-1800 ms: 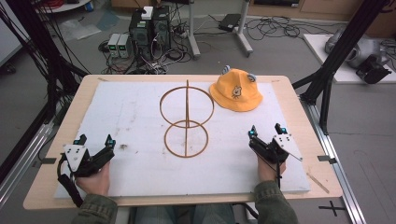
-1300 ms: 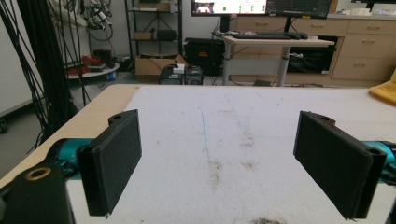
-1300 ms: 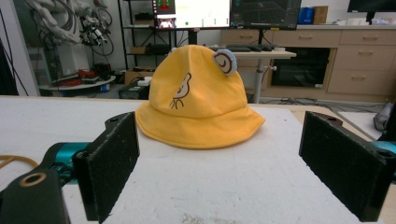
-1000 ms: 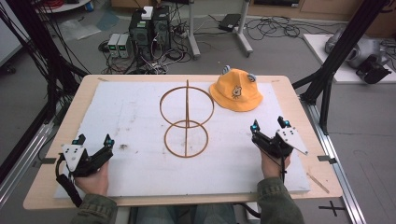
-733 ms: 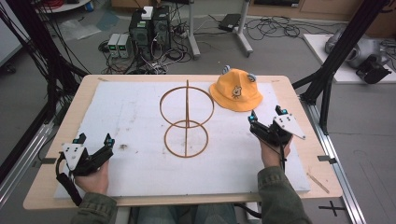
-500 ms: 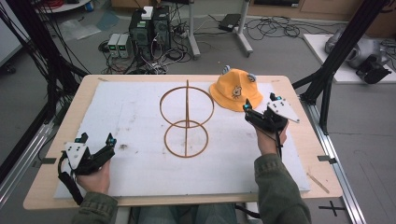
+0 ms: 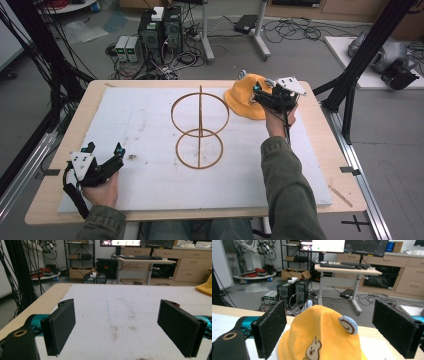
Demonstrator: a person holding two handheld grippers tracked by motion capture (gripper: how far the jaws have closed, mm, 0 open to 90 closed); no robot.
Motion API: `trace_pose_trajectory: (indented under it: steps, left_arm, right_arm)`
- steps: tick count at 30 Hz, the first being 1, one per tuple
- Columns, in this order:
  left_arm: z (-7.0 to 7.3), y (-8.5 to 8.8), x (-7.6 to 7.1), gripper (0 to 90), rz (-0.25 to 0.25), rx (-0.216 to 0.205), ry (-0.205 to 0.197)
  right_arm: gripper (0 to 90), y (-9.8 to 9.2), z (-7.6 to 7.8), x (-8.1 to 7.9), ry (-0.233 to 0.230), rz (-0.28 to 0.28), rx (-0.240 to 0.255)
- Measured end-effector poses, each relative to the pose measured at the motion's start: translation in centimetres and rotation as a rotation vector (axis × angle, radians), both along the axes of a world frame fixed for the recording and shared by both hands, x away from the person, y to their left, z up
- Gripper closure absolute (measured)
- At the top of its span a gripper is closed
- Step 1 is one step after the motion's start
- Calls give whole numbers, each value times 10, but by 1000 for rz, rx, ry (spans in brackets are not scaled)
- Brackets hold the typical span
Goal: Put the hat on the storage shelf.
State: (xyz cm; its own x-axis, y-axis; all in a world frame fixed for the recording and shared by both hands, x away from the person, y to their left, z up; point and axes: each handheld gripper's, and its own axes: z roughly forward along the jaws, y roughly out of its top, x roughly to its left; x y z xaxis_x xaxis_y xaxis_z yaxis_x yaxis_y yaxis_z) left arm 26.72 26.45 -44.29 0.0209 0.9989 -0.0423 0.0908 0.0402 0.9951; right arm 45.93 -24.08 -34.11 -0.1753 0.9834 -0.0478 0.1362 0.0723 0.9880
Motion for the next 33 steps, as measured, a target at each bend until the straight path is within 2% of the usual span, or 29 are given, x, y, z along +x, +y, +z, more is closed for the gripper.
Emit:
trace_pose_trajectory:
  steps: [3,4,5,10,11,12,15,19,20,21,22,23,24,25,27,29,33]
  left_arm:
    - [-1,2,0,153,3,-1,4]
    - [-1,2,0,153,3,-1,4]
    - [-1,2,0,153,6,-9,5]
    - [-1,3,-1,153,0,-5,7]
    - [-1,3,-2,153,-1,-4,7]
    - [-1,3,-2,153,-4,-3,7]
    - [-1,3,-3,154,-5,-7,5]
    - [-2,3,-2,154,-6,-8,9]
    - [-2,3,-1,153,-7,-7,9]
    - [-2,3,-1,153,-7,-7,9]
    - [-1,3,-2,154,-10,-9,7]
    - [-1,2,-2,154,-14,-10,6]
    - [-1,2,-2,154,-14,-10,6]
    - [-1,2,-2,155,-24,-14,4]
    - [-1,1,-2,155,-25,-14,7]
    - [-2,1,-1,155,-26,-19,7]
    - [-1,2,-2,155,-23,-20,3]
  right_arm:
    - [120,3,-6,18,21,4,27]
    - [120,3,-6,18,21,4,27]
    - [121,6,-13,29,50,4,25]
    - [148,16,-44,51,141,-4,-65]
    - [148,16,-44,51,141,-4,-65]
    - [162,19,-55,57,164,-4,-79]
    - [222,20,-65,63,187,-3,-75]
    - [447,17,-71,66,245,-13,-9]
    - [500,16,-72,67,255,-8,-7]
    - [500,16,-72,67,255,-8,-7]
    - [604,16,-74,68,269,-19,-21]
    - [647,16,-74,68,271,-34,-21]
    - [647,16,-74,68,271,-34,-21]
    - [851,16,-73,67,282,-56,0]
    - [871,17,-73,66,279,-65,-3]
    - [882,21,-72,64,272,-92,-50]
    - [884,21,-70,63,261,-104,-35]
